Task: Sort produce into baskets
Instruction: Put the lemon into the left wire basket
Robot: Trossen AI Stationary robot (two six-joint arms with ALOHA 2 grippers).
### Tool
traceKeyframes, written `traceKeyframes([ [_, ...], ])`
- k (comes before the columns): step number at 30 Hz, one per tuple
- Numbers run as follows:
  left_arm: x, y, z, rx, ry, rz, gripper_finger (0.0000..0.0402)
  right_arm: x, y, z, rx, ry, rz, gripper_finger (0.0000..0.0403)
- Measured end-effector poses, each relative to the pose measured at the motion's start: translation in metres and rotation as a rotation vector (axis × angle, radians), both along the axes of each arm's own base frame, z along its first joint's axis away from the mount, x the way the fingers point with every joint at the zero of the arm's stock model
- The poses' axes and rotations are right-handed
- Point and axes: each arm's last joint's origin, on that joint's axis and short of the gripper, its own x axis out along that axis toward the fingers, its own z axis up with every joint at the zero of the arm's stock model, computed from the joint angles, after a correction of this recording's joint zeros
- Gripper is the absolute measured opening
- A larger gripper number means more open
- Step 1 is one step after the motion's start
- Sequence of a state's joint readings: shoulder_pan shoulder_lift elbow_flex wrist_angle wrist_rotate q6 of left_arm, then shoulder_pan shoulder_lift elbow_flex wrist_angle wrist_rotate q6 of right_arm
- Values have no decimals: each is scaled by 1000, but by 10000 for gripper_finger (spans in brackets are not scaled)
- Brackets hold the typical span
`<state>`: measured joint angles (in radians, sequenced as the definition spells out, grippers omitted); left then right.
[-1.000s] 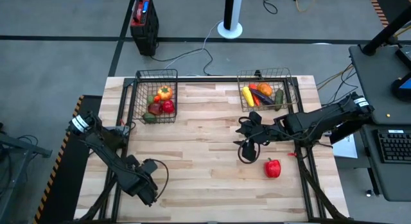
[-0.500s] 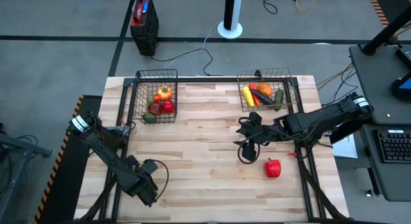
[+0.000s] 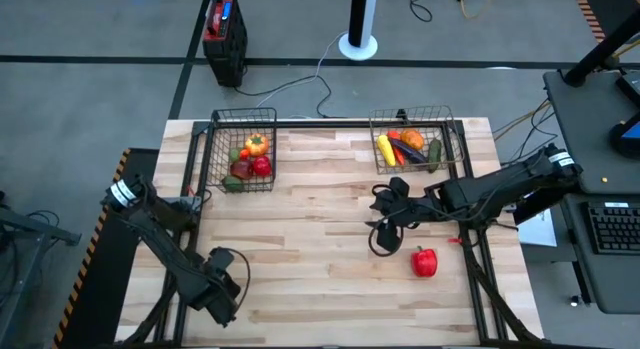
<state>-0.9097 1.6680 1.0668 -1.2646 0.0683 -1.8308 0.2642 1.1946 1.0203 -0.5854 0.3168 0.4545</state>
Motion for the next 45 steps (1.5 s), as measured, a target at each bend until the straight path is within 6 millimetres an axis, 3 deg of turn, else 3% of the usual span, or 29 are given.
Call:
traceKeyframes([
  [15, -5, -5, -3, 31, -81, -49, 272, 3, 1, -1, 11, -49, 11, 221],
  [25, -9, 1, -27, 6, -102, -44, 272, 3, 1, -1, 6, -47, 19, 221],
  [32, -12, 5, -32, 22, -90, -44, 255, 3, 1, -1, 7, -46, 20, 221],
  [39, -10, 3, -30, 15, -95, -44, 209, 3, 1, -1, 7, -46, 20, 221],
  [45, 2, -6, -11, 4, -166, -95, 208, 3, 1, -1, 6, -46, 20, 221],
])
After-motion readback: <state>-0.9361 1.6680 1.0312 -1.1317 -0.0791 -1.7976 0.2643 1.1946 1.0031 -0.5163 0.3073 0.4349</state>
